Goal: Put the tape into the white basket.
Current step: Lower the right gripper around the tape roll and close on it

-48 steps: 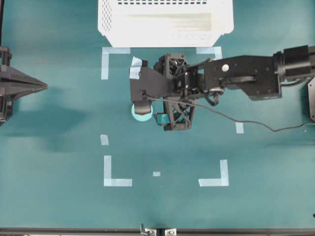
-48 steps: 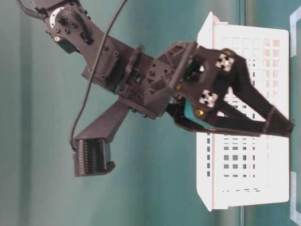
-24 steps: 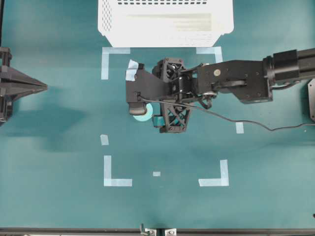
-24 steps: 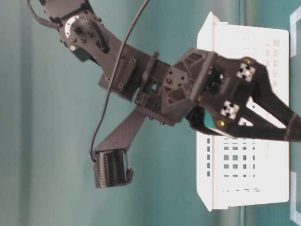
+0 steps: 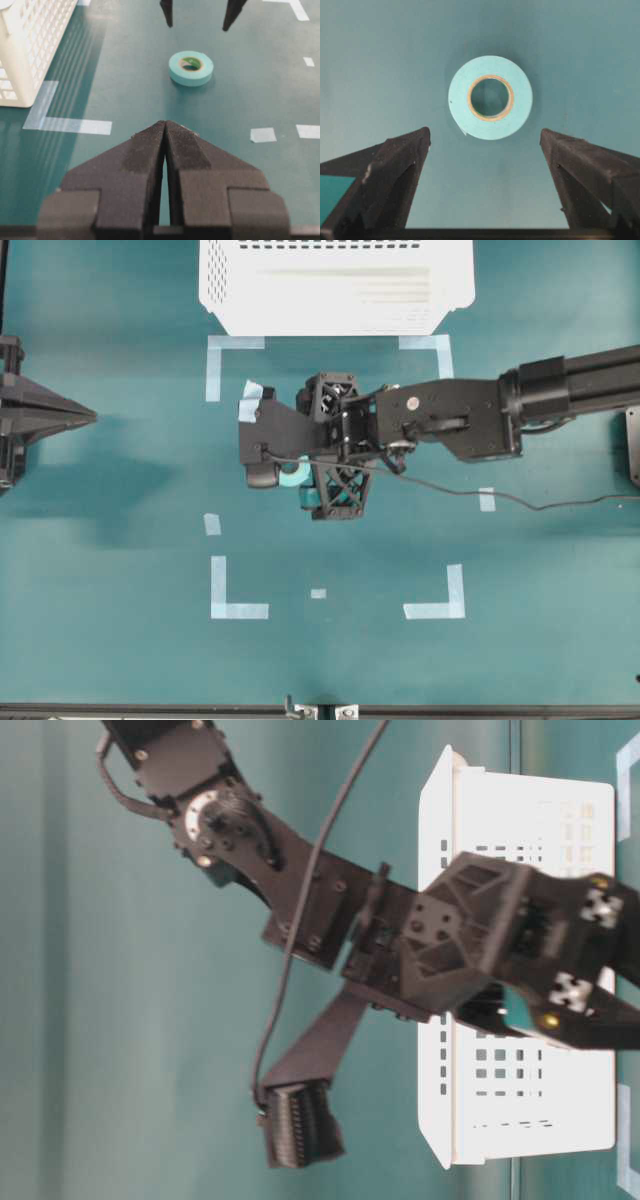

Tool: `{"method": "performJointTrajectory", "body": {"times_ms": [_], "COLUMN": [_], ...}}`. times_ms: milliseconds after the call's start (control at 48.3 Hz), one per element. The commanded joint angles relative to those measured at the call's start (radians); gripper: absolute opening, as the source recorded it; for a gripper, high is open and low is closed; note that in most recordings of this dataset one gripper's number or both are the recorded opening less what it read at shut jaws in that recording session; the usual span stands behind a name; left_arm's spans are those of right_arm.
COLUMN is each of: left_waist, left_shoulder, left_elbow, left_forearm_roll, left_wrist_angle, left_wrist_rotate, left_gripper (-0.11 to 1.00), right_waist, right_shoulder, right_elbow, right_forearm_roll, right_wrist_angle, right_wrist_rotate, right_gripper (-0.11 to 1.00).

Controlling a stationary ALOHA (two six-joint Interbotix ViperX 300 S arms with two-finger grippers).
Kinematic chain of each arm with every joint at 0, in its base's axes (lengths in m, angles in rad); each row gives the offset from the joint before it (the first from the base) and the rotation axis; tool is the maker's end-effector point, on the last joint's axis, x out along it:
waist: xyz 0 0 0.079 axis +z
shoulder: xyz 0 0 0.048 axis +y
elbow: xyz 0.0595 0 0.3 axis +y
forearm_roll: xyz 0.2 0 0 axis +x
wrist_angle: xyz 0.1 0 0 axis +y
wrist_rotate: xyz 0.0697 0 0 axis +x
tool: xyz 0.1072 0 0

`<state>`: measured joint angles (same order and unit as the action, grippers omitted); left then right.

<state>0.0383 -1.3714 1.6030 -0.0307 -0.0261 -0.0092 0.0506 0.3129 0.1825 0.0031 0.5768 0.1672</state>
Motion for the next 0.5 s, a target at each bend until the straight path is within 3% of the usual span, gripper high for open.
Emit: {"method": "performJointTrajectory", "body": {"times_ms": [0,476], "left_waist": [0.005,0.005], "left_shoulder": [0.008,0.008], "left_elbow": [-0.025,-0.025], "left_forearm_roll": [0.003,0.002], "left_wrist_angle": [-0.003,-0.003], "left_wrist_rotate": [0.002,0.002], "left_gripper": [-0.11,-0.11], "right_waist": [0.005,0.005], "right_shoulder": [-0.011,0.028], "right_elbow": [-0.025,-0.025], "right_forearm_roll": [0.002,-0.002], "right_wrist_angle": [-0.020,-0.057], "right_wrist_rotate": [0.002,0.005], "right_gripper": [1.00,1.00]}}
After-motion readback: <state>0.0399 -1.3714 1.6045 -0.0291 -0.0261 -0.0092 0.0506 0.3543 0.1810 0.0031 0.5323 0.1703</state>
